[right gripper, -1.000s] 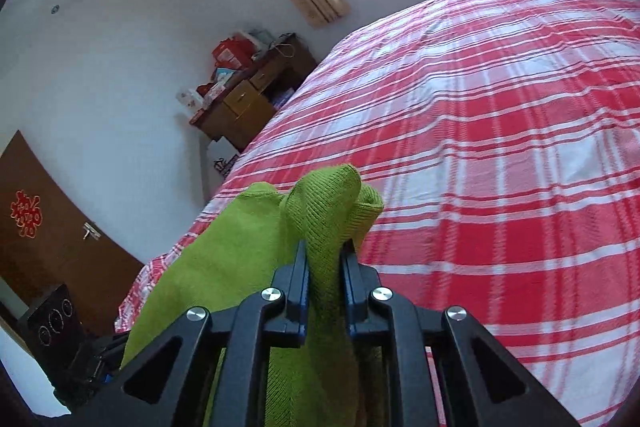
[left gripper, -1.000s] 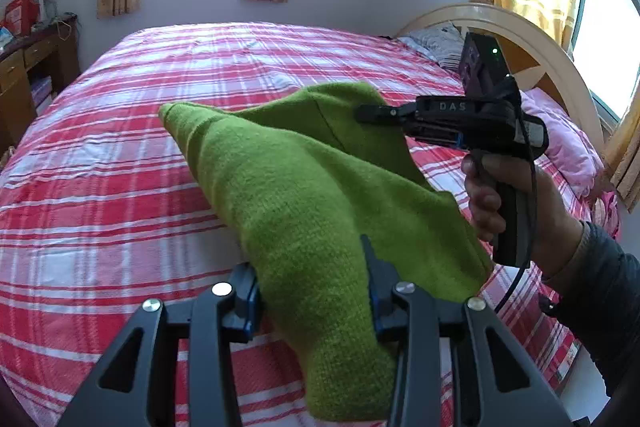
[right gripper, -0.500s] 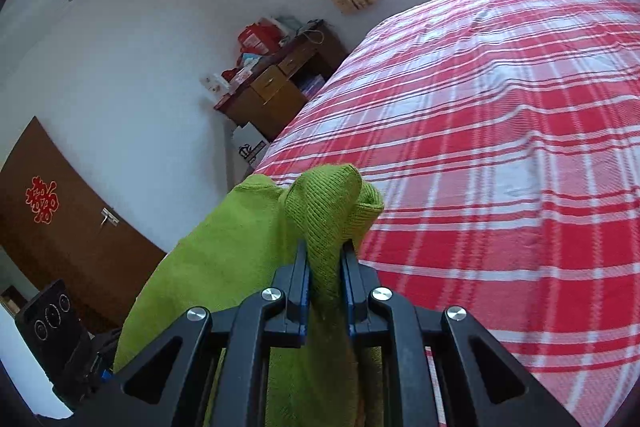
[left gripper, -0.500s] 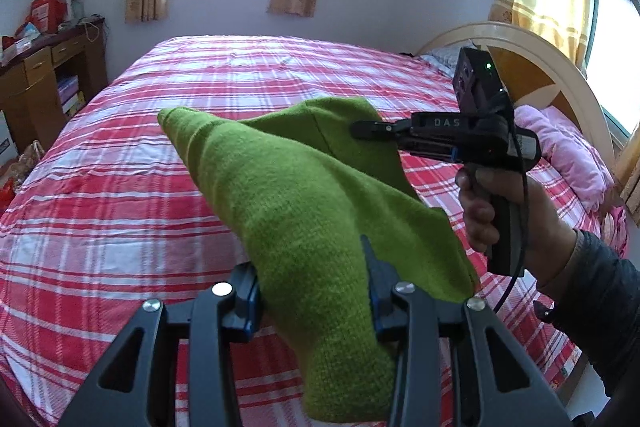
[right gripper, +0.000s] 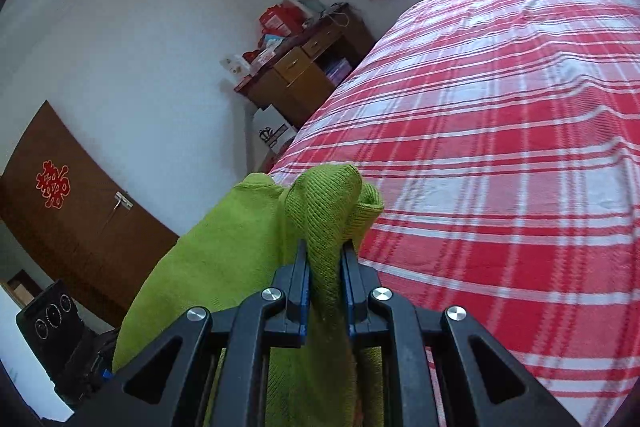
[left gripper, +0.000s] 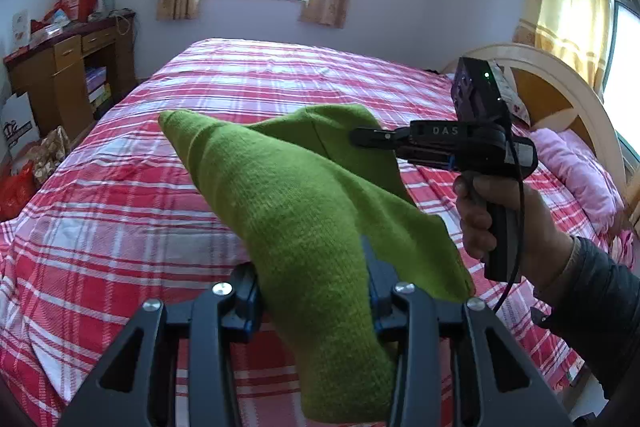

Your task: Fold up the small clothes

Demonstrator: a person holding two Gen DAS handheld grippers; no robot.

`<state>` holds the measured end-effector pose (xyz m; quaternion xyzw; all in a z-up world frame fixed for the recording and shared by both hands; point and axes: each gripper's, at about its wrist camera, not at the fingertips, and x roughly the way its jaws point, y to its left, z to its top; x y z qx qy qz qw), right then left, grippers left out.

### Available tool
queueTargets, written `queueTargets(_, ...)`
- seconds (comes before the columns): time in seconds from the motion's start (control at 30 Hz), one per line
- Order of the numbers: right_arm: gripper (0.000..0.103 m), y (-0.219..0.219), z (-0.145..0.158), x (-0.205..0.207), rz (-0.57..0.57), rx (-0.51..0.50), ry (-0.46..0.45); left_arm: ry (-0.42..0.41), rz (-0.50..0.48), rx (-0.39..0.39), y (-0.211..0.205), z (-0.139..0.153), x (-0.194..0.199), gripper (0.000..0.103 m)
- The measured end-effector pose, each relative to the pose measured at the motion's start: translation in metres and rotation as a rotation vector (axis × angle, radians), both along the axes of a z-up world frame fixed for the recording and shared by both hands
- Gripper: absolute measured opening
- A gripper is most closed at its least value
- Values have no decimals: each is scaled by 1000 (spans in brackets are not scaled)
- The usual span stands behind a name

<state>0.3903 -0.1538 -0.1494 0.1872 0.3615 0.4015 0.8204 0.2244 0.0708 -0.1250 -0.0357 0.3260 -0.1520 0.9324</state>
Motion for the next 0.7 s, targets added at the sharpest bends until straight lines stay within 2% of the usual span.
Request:
queueTargets(0.37, 13, 50, 2, 8, 65, -16, -5, -10, 64, -11, 25, -6, -11, 41)
queueTargets(0.6, 13, 85, -10, 8, 119, -41, 13, 15, 110, -4, 42, -20, -21, 41)
queueTargets(0.7, 13, 98, -20, 9, 137, -56, 31, 49, 121, -5, 51, -33, -26, 41)
